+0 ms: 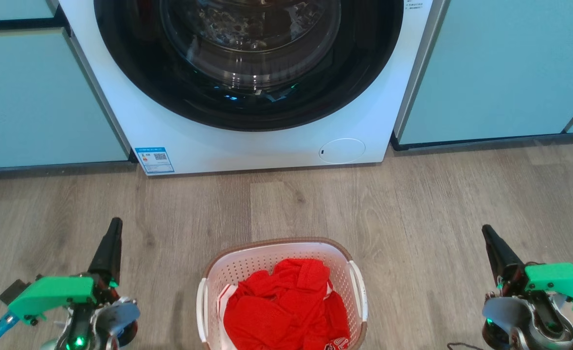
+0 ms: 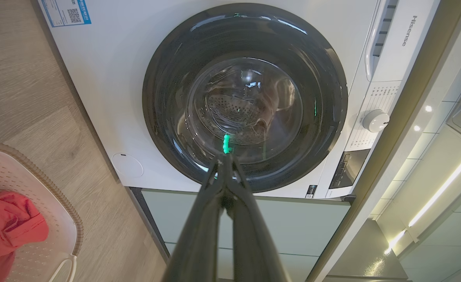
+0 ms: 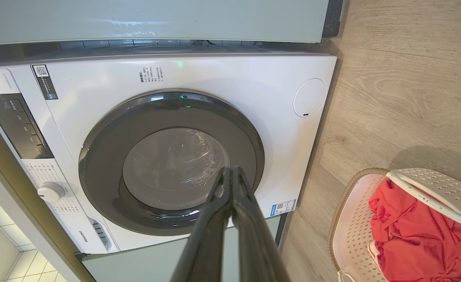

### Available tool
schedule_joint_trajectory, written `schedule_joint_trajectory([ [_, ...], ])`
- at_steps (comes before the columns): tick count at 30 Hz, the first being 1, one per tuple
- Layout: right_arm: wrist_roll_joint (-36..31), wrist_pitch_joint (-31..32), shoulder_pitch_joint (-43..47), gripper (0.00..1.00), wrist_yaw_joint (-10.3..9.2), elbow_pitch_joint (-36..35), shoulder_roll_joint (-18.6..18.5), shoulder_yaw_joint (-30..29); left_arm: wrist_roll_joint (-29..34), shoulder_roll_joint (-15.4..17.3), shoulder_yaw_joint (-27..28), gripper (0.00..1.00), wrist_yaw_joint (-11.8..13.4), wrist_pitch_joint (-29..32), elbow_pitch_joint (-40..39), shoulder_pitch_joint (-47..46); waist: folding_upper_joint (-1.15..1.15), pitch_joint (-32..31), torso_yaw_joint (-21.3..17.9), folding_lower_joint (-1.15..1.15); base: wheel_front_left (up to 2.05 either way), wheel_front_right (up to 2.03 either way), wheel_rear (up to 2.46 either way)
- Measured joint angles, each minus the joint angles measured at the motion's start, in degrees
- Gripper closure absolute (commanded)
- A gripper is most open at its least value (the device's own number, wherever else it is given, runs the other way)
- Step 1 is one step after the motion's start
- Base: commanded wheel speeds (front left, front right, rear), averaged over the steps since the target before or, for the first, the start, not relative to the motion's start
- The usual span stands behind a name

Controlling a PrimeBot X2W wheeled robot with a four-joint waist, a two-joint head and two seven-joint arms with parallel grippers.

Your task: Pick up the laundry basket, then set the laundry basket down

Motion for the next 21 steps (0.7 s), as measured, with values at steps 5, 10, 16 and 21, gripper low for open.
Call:
schedule_joint_trajectory([
  [5, 0.00, 0.00, 0.00, 1.00, 0.00, 0.00, 0.00, -0.01, 0.00, 0.00, 0.01, 1.00, 0.00, 0.00, 0.00, 0.00, 0.00, 0.00, 0.00, 0.00, 0.00, 0.00, 0.00],
  [10, 0.00, 0.00, 0.00, 1.00, 0.00, 0.00, 0.00, -0.01, 0.00, -0.01, 0.01, 1.00, 0.00, 0.00, 0.00, 0.00, 0.00, 0.00, 0.00, 0.00, 0.00, 0.00, 0.00],
  [16, 0.00, 0.00, 0.00, 1.00, 0.00, 0.00, 0.00, -0.02, 0.00, -0.01, 0.02, 1.00, 0.00, 0.00, 0.00, 0.00, 0.00, 0.00, 0.00, 0.00, 0.00, 0.00, 0.00],
  [21, 0.00, 0.00, 0.00, 1.00, 0.00, 0.00, 0.01, -0.02, 0.00, -0.01, 0.02, 1.00, 0.00, 0.00, 0.00, 0.00, 0.00, 0.00, 0.00, 0.00, 0.00, 0.00, 0.00],
])
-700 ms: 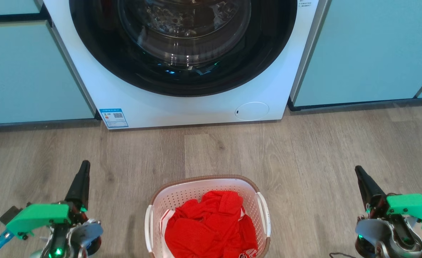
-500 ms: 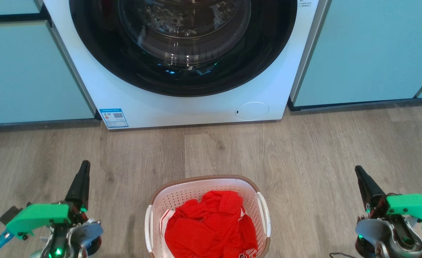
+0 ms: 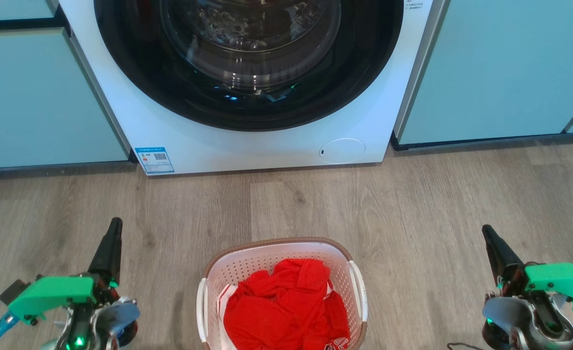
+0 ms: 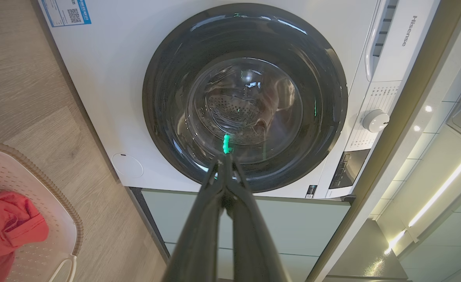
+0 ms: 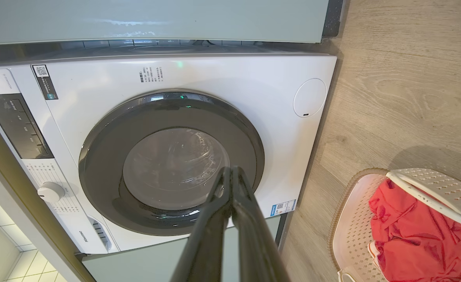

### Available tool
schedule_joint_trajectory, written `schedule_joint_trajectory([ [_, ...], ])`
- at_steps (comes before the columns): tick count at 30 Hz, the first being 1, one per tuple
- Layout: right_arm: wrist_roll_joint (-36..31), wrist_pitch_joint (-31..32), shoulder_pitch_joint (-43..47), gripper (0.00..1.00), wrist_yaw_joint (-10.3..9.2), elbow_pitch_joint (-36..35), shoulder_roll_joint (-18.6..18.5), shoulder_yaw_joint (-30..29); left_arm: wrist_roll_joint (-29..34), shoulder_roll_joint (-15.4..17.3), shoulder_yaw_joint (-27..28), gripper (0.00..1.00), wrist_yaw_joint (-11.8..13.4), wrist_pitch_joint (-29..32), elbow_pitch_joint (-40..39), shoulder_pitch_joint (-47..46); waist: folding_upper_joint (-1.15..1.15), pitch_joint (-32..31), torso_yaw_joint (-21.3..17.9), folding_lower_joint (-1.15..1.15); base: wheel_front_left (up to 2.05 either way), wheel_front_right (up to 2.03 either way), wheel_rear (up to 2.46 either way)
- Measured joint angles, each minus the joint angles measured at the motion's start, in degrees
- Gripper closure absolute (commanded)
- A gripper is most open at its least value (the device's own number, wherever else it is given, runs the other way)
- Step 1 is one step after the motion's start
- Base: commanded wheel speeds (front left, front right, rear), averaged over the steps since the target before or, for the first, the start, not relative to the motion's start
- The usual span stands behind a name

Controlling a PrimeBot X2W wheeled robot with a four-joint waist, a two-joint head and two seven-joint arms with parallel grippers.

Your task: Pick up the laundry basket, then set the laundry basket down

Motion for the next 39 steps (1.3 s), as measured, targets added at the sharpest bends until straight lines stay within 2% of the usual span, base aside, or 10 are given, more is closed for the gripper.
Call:
schedule_joint_trajectory([
  [4, 0.00, 0.00, 0.00, 1.00, 0.00, 0.00, 0.00, 0.00, 0.00, 0.00, 0.00, 1.00, 0.00, 0.00, 0.00, 0.00, 0.00, 0.00, 0.00, 0.00, 0.00, 0.00, 0.00],
  [5, 0.00, 0.00, 0.00, 0.00, 0.00, 0.00, 0.00, 0.00, 0.00, 0.00, 0.00, 0.00, 0.00, 0.00, 0.00, 0.00, 0.00, 0.00, 0.00, 0.00, 0.00, 0.00, 0.00],
  [13, 0.01, -0.20, 3.71, 0.00, -0.01, 4.20, 0.59, 0.27, -0.01, -0.57, -0.21, 0.00, 0.08, -0.37, 4.61, 4.44, 0.00, 0.02, -0.02, 0.00, 0.00, 0.00, 0.00],
  [26, -3.74, -2.11, 3.57, 0.00, -0.01, 2.54, 0.59, 0.15, 2.33, -0.60, 0.37, 0.00, 0.07, -2.43, 3.85, 3.83, 0.00, 0.05, -0.04, 0.00, 0.00, 0.00, 0.00],
  [39, -11.73, -4.68, 2.36, 0.00, -0.01, -1.13, 0.59, -0.33, 9.80, -0.60, 2.07, 0.00, 0.07, -4.71, -0.31, 2.66, 0.00, 0.11, 0.23, 0.00, 0.00, 0.00, 0.00],
])
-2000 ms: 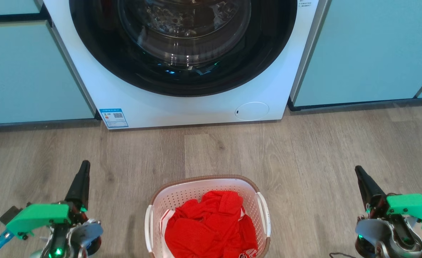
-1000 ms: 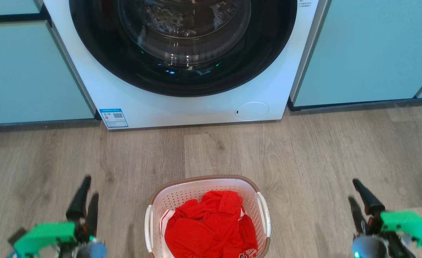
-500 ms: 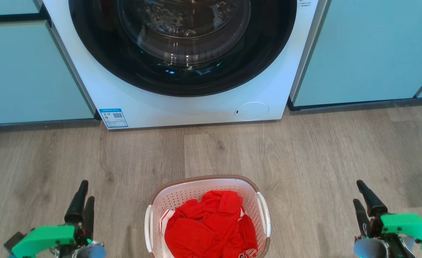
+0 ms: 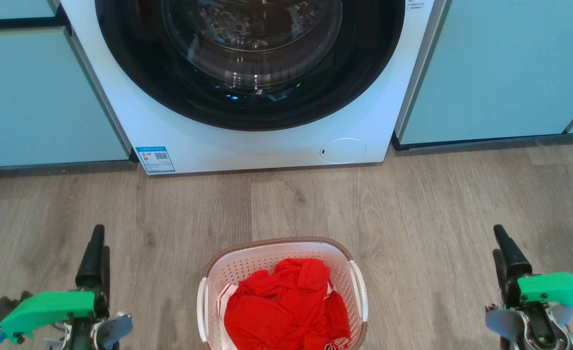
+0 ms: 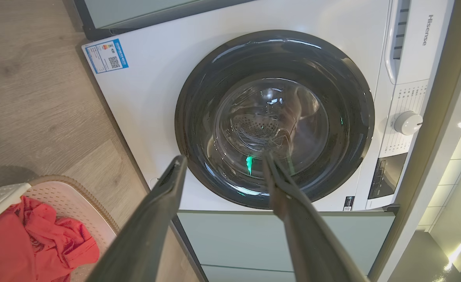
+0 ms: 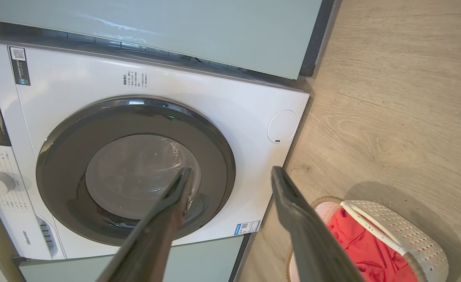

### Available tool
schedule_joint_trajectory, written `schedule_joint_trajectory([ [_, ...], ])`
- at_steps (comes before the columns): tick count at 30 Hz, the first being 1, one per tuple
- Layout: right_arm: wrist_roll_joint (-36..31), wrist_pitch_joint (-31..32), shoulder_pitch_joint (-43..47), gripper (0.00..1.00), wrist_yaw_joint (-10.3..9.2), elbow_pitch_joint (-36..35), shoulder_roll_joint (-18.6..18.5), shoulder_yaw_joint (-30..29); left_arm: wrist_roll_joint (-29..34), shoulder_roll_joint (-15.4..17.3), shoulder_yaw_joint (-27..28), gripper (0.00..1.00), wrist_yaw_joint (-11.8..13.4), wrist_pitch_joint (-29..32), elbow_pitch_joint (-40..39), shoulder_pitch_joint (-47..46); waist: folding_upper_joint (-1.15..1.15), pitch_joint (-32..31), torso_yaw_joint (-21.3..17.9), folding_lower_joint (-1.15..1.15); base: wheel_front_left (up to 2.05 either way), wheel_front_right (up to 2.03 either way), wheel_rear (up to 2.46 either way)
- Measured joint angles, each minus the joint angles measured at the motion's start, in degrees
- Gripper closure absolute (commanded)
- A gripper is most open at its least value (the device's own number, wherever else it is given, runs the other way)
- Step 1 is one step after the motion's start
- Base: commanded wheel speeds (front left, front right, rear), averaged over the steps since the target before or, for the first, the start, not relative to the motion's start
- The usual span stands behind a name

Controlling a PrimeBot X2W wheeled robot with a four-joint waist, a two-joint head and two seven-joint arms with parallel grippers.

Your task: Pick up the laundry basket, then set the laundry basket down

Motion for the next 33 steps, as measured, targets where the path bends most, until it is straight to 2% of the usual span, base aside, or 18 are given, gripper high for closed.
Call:
schedule_joint_trajectory([
  [4, -2.58, -0.49, -0.01, 0.00, 0.00, -0.99, 0.00, 0.04, 2.34, -0.01, 0.41, 0.00, 0.10, -0.46, -1.30, 0.00, 0.00, 0.05, 0.07, 0.00, 0.00, 0.00, 0.00],
  [12, -11.47, -1.76, -1.57, 0.00, 0.00, -5.08, -0.01, 0.10, 11.65, -0.02, 0.68, 0.00, 3.67, -2.01, -7.59, -1.34, 0.00, 0.36, 0.30, 0.00, 0.00, 0.00, 0.00],
  [24, -29.09, -3.77, -2.47, 0.00, 0.00, -11.33, -0.05, 3.74, 27.21, -0.02, -5.47, 0.00, 9.39, -3.71, -12.37, -1.44, 0.00, 0.49, 0.78, 0.00, 0.00, 0.00, 0.00],
  [27, -32.42, -4.15, -2.65, 0.00, 0.00, -12.13, -0.05, 4.81, 31.92, 0.11, -7.45, 0.00, 10.11, -4.23, -12.59, -1.44, 0.00, 0.51, 0.90, 0.00, 0.00, 0.00, 0.00],
  [33, -39.16, -4.99, -2.71, 0.00, 0.00, -11.33, -0.09, 7.65, 38.83, 2.68, -12.76, 0.00, 13.03, -5.27, -12.38, -1.44, 0.00, 0.33, 1.00, 0.00, 0.00, 0.00, 0.00],
])
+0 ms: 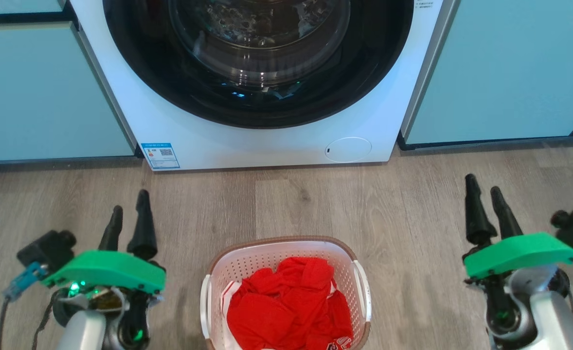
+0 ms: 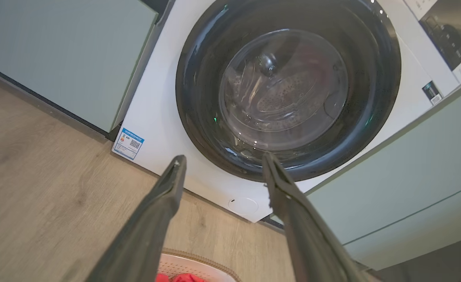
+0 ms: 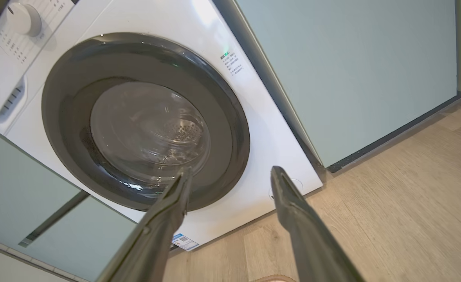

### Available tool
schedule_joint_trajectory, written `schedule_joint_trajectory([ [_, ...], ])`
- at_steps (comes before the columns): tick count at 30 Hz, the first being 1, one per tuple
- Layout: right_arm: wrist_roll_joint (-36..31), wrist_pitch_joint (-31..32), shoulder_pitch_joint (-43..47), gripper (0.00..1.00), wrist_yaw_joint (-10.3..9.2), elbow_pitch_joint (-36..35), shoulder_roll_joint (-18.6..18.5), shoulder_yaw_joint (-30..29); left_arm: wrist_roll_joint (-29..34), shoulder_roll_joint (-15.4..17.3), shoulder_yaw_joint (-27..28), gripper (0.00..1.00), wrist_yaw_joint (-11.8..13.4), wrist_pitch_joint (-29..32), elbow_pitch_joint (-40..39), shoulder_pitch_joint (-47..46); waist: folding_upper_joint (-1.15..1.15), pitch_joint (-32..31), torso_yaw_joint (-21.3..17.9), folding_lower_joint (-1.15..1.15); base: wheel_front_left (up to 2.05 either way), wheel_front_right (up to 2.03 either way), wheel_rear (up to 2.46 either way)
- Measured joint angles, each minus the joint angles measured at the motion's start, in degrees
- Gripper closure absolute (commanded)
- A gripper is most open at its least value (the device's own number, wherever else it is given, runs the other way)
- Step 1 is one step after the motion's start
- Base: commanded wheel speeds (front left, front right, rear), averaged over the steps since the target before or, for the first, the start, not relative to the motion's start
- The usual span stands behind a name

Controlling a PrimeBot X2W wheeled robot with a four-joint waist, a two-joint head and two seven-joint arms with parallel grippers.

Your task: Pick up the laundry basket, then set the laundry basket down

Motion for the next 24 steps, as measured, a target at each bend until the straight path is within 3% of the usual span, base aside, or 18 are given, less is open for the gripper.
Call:
schedule_joint_trajectory([
  [8, -6.95, -1.55, -0.01, 0.00, 0.00, 1.99, -0.01, 2.02, 6.43, 4.15, -8.15, 0.00, 3.45, -1.27, 2.52, -0.47, 0.00, -0.39, 0.11, 0.00, 0.00, 0.00, 0.00],
  [11, -9.28, -2.03, -0.03, 0.00, 0.00, 3.56, -0.03, 2.42, 6.82, 4.83, -10.32, 0.00, 3.54, -1.74, 4.59, -1.51, 0.00, -0.58, 0.20, 0.00, 0.00, 0.00, 0.00],
  [24, -14.54, -4.00, -0.77, 0.00, 0.00, 7.50, -0.13, 5.57, 6.28, 4.15, -12.34, 0.00, -3.71, -3.80, 13.74, -2.36, 0.00, -1.35, 0.70, 0.00, 0.00, 0.00, 0.00],
])
